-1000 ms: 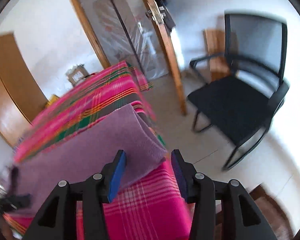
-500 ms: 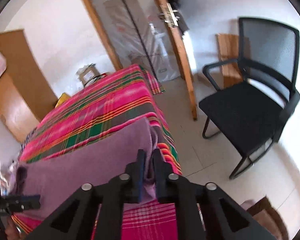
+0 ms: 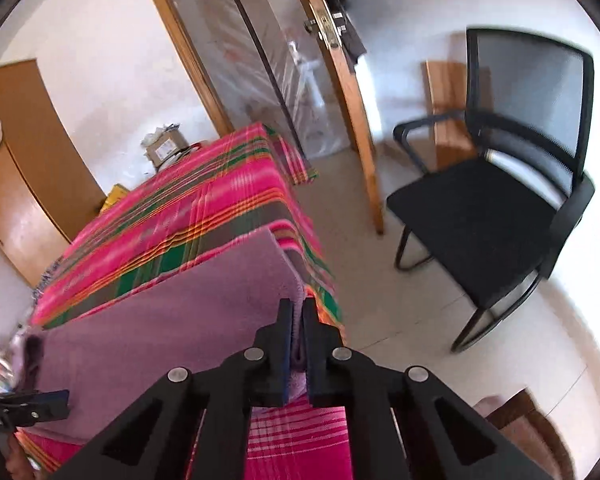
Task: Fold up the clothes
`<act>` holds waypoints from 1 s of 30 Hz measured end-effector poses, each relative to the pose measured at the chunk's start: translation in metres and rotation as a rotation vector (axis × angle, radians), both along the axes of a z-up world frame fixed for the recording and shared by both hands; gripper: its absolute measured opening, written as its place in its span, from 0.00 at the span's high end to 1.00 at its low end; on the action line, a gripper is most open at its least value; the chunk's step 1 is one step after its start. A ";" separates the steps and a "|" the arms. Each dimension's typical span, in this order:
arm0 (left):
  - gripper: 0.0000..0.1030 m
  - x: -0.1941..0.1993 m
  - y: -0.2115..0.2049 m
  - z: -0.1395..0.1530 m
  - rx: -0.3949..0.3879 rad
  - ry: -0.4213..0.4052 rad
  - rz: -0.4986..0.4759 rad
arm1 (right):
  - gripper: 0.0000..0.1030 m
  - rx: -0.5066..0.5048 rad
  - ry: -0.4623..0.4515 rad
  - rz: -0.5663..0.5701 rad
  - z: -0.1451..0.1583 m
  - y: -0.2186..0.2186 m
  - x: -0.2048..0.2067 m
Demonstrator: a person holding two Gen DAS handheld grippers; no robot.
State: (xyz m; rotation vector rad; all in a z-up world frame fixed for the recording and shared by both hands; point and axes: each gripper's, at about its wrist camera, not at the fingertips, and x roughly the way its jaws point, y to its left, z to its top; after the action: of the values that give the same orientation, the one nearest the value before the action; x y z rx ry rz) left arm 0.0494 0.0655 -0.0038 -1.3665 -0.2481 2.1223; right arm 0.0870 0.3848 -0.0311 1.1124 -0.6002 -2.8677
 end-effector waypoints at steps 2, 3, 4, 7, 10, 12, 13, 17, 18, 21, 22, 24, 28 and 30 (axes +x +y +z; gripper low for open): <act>0.62 -0.001 0.000 0.000 0.002 -0.001 -0.001 | 0.89 -0.024 0.001 -0.010 0.001 0.004 0.001; 0.62 -0.001 0.000 0.000 0.004 -0.002 -0.001 | 0.83 -0.033 0.000 -0.016 0.001 0.006 0.001; 0.62 -0.001 0.000 -0.001 0.006 -0.003 0.000 | 0.71 -0.033 -0.003 -0.030 0.001 0.008 0.001; 0.62 -0.002 0.000 -0.001 0.008 -0.005 0.000 | 0.56 -0.041 -0.007 -0.035 -0.002 0.012 0.000; 0.62 -0.003 0.000 -0.001 0.009 -0.007 0.000 | 0.56 -0.019 -0.012 0.002 -0.003 0.007 -0.006; 0.63 -0.003 0.000 -0.001 0.012 -0.008 0.000 | 0.56 0.018 -0.037 0.022 -0.005 0.001 -0.011; 0.62 -0.003 0.000 -0.001 0.013 -0.009 0.001 | 0.56 0.037 -0.049 0.031 -0.006 -0.002 -0.013; 0.62 -0.003 0.000 -0.001 0.017 -0.012 0.001 | 0.74 0.162 -0.048 0.033 -0.004 -0.020 -0.009; 0.62 -0.003 0.000 -0.001 0.018 -0.012 0.001 | 0.78 0.201 -0.045 0.030 -0.003 -0.025 -0.008; 0.62 -0.003 0.000 -0.001 0.021 -0.011 -0.001 | 0.88 0.287 -0.040 0.031 -0.001 -0.043 -0.004; 0.62 -0.003 0.000 -0.001 0.024 -0.011 -0.002 | 0.92 0.308 -0.039 0.031 -0.001 -0.047 -0.004; 0.62 -0.003 -0.001 -0.001 0.029 -0.011 -0.002 | 0.93 0.335 -0.037 0.025 -0.001 -0.054 -0.004; 0.62 -0.004 -0.002 -0.001 0.040 -0.015 -0.004 | 0.95 0.348 -0.005 0.023 0.005 -0.062 0.000; 0.62 -0.005 -0.002 -0.001 0.043 -0.016 -0.005 | 0.95 0.354 0.033 0.027 0.010 -0.066 0.004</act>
State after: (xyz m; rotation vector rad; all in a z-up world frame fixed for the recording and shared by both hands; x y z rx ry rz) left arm 0.0448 0.0632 -0.0050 -1.3582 -0.2947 2.0910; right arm 0.0913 0.3192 -0.0209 1.0903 -0.0724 -3.0381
